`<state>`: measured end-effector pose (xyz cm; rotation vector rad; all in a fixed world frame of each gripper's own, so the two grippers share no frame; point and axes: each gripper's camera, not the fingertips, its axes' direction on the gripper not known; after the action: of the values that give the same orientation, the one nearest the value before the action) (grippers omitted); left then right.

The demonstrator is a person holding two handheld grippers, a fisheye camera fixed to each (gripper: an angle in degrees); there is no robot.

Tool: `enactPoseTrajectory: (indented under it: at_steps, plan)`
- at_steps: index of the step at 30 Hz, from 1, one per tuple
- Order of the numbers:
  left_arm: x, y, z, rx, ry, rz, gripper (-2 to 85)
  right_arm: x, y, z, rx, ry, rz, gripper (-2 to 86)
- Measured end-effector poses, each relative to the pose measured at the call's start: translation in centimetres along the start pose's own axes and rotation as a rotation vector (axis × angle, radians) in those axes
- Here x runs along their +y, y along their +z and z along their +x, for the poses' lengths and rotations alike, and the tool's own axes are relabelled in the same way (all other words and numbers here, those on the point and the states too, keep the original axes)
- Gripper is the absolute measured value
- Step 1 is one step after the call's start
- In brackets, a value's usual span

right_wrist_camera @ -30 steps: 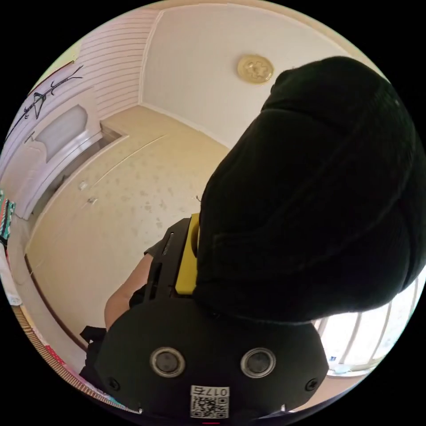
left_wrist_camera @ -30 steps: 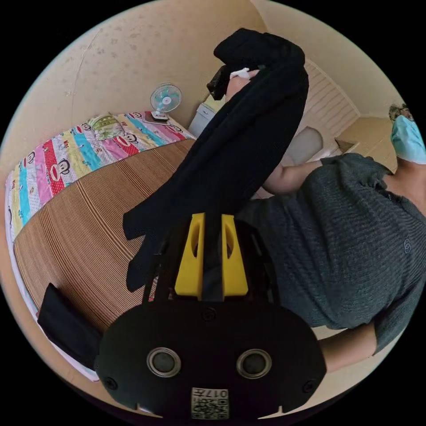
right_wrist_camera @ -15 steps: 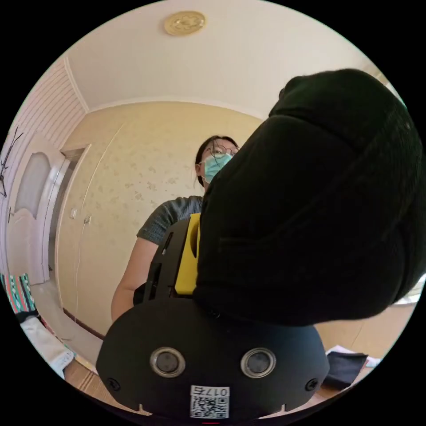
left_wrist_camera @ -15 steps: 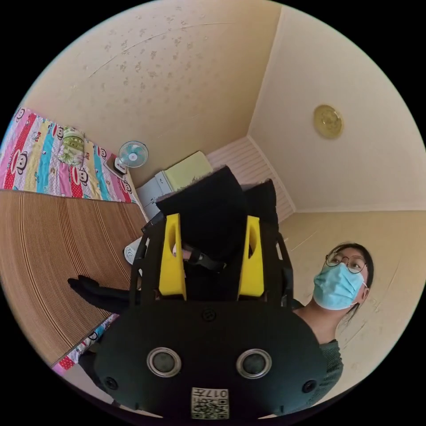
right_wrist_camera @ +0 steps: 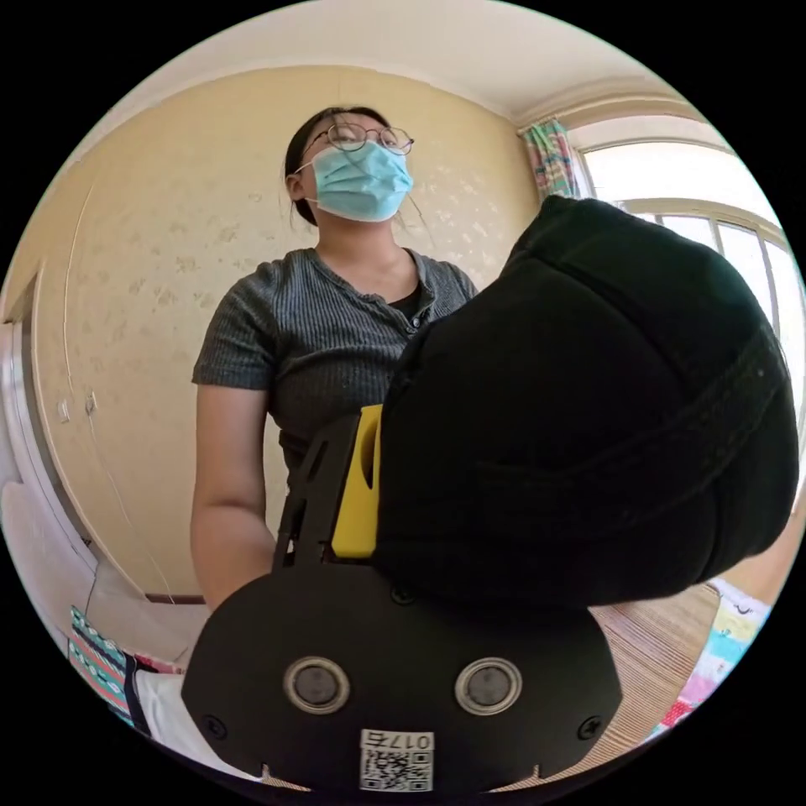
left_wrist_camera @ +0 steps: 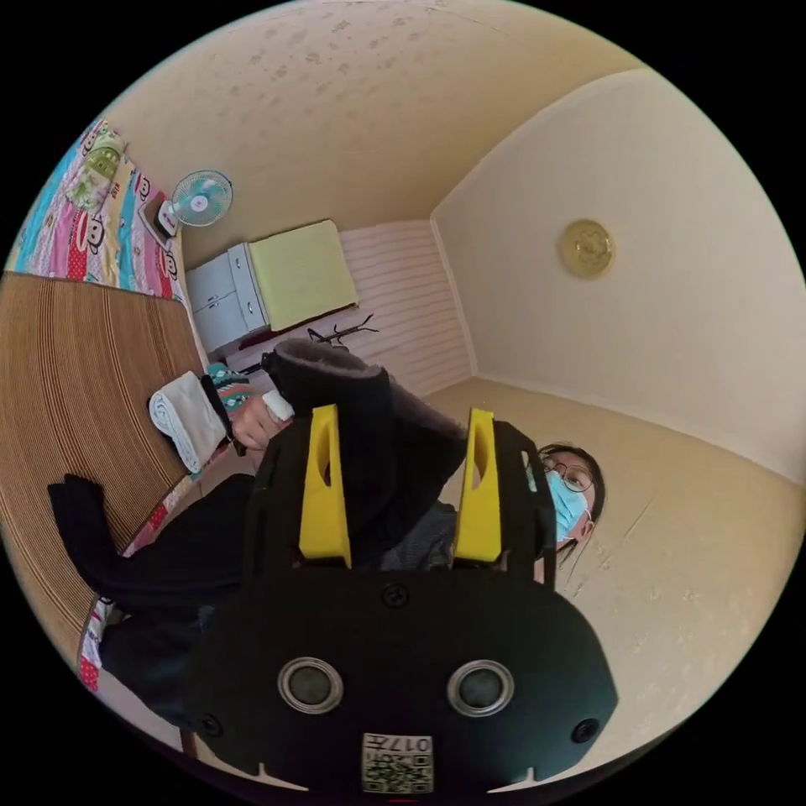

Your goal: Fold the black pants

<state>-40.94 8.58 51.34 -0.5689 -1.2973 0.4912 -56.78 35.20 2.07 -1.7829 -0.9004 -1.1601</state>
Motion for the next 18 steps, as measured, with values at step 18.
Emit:
enactPoseTrajectory:
  at_steps: [18]
  plan:
    - [5.0, 2.7, 3.6, -0.104, 0.291, 0.261, 3.6, -4.5, 2.9, 1.1, 0.862, 0.65, 0.191, 11.9]
